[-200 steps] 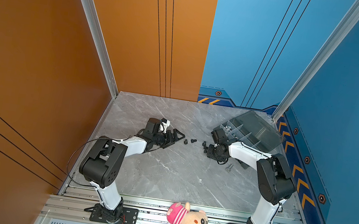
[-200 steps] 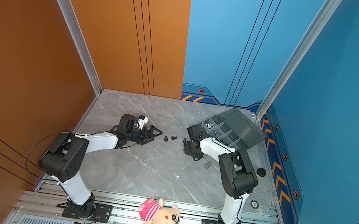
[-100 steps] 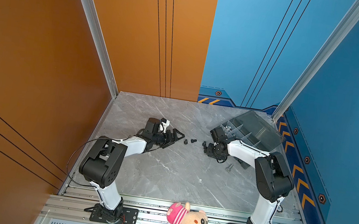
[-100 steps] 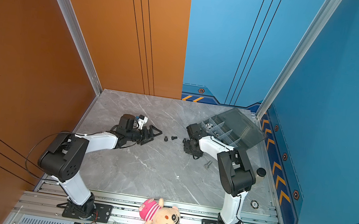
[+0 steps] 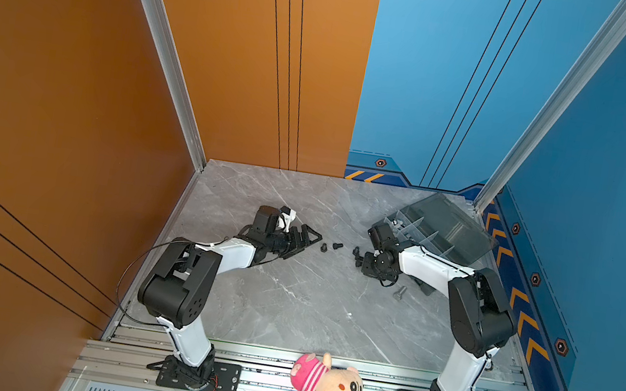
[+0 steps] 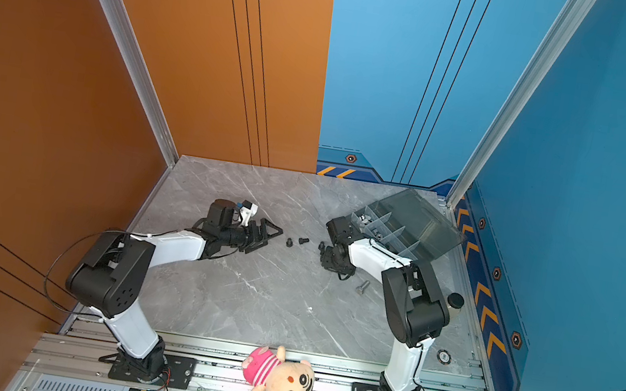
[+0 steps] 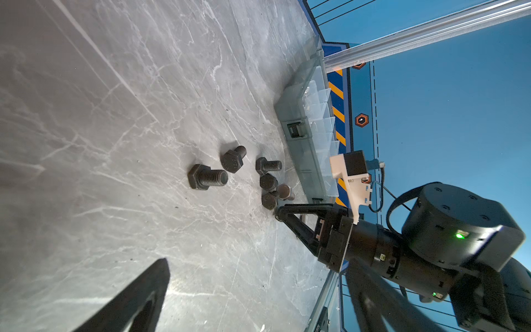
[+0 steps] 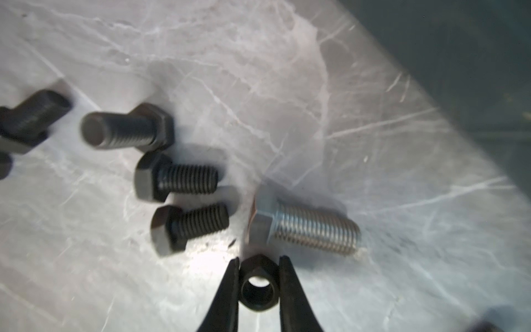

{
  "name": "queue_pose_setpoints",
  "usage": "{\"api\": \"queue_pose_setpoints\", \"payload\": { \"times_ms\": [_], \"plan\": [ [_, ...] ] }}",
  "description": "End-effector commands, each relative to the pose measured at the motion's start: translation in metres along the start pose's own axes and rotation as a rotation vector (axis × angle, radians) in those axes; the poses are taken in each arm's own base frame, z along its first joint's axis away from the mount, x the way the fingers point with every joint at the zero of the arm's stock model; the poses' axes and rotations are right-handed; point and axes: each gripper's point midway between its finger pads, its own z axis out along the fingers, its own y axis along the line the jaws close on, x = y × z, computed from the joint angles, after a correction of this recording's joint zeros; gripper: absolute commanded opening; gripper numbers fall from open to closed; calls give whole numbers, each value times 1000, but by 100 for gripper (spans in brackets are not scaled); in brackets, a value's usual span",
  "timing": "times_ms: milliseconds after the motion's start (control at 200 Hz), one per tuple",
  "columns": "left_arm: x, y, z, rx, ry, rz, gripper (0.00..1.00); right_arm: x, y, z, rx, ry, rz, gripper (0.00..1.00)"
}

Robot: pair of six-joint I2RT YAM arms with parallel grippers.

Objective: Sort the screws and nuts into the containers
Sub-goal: 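Lift the black hex nut with the right gripper over the organizer box, then open the right gripper to drop the black nut into a compartment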

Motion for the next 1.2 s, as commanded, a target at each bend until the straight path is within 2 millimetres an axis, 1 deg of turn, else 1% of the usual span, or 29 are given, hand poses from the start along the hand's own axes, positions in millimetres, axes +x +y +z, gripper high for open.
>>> {"api": "queue_pose_setpoints", "payload": {
  "times_ms": [0,65,130,200,275,390,466,581,736,846,1006,1191],
  "plan": [
    [1,2,-2,8,5,7,98,-12,-2,-33,-54,-45,-3,6],
    [1,1,-2,8,5,8,98,-22,-9,-47,-69,-74,17,5],
    [1,1,-2,10,5,7,98,-32,-22,-59,-66,-104,38,6],
    [1,0,-3,10,4,8,98,-43,-40,-69,-55,-129,69,5],
    [1,0,-3,11,4,7,98,-56,-63,-79,-41,-152,120,5],
    [1,0,-3,10,4,8,98,-73,-105,-88,5,-182,203,5],
    [1,-1,-2,13,3,10,98,-84,-129,-90,36,-200,249,5],
    [1,-3,-1,13,3,12,98,-100,-154,-89,61,-211,297,6],
    [1,-4,-1,14,2,11,98,-120,-172,-81,92,-210,328,7],
    [0,-5,-1,14,0,13,98,-131,-177,-72,94,-205,341,8],
    [1,-6,-1,14,-2,14,98,-137,-179,-52,102,-174,347,9],
    [0,-6,-1,11,-3,12,98,-137,-180,-35,106,-140,349,16]
  ]
}}
